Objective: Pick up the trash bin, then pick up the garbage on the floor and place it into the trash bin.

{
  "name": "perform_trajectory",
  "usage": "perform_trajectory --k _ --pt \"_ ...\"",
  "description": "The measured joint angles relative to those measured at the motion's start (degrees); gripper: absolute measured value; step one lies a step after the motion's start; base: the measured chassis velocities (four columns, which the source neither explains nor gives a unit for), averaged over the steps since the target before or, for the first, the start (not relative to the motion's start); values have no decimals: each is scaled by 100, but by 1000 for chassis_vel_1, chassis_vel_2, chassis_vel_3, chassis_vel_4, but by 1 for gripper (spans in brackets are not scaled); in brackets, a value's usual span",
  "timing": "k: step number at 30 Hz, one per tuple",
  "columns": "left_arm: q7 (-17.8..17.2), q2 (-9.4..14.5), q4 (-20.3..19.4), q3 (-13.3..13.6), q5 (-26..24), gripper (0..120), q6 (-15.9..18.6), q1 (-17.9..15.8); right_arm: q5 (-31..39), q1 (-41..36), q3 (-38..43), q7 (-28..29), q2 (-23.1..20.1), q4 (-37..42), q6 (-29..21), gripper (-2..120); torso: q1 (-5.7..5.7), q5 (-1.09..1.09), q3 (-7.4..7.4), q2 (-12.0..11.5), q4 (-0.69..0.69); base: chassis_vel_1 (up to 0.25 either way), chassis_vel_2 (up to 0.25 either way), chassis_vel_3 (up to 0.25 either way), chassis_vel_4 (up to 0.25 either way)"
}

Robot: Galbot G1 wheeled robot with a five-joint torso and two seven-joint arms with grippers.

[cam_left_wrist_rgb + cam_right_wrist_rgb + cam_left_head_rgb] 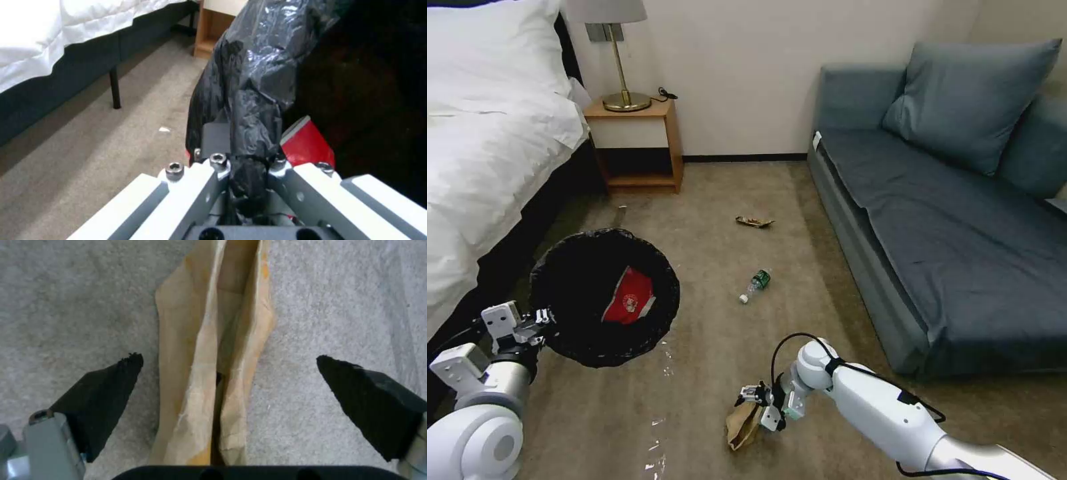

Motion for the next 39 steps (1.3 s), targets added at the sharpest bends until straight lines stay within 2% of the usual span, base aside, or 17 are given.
perform_trajectory --k 4,8,9,12,13,16,17,19,20,23,27,30,34,39 --pt "8 4 -36 -30 0 1 -17 48 -71 -1 17 38 59 -63 4 100 0 0 0 0 0 0 0 0 0" --pt "15 2 -54 -15 4 1 -19 55 -149 14 40 92 87 -76 -19 85 0 0 0 0 -1 0 0 0 0" --pt "15 2 -54 -15 4 1 -19 55 -149 14 40 92 87 -76 -19 85 0 0 0 0 -1 0 0 0 0" --pt "18 0 -51 23 21 1 -20 46 -162 37 55 163 107 -126 -19 71 0 -1 0 0 0 0 0 0 0" --pt "18 0 -51 23 21 1 -20 46 -162 37 55 163 107 -126 -19 71 0 -1 0 0 0 0 0 0 0" --pt "22 16 -37 35 24 1 -23 37 -135 36 68 185 107 -174 -39 57 0 0 0 0 -1 0 0 0 0" --pt "22 16 -37 35 24 1 -23 37 -135 36 68 185 107 -174 -39 57 0 0 0 0 -1 0 0 0 0" --pt "22 18 -31 44 29 1 -24 37 -132 28 90 227 103 -219 -35 47 0 0 0 0 0 0 0 0 0" --pt "22 18 -31 44 29 1 -24 37 -132 28 90 227 103 -219 -35 47 0 0 0 0 0 0 0 0 0" --pt "21 10 -29 45 43 1 -33 53 -86 7 91 213 18 -67 -36 32 0 -2 0 0 -1 0 0 0 0" --pt "21 1 -45 44 47 1 -37 75 -60 5 102 199 34 -67 -58 23 0 -1 0 0 -1 0 0 0 0" --pt "19 6 -95 27 53 1 -42 102 33 32 128 306 74 -217 -96 6 0 0 0 0 0 0 0 0 0" --pt "18 19 -123 12 53 1 -46 144 158 34 148 342 17 -247 -118 0 0 0 0 0 0 0 0 0 0" --pt "11 36 -126 10 70 1 -65 165 434 30 250 357 -150 -153 -161 0 0 0 0 0 0 0 0 0 0"
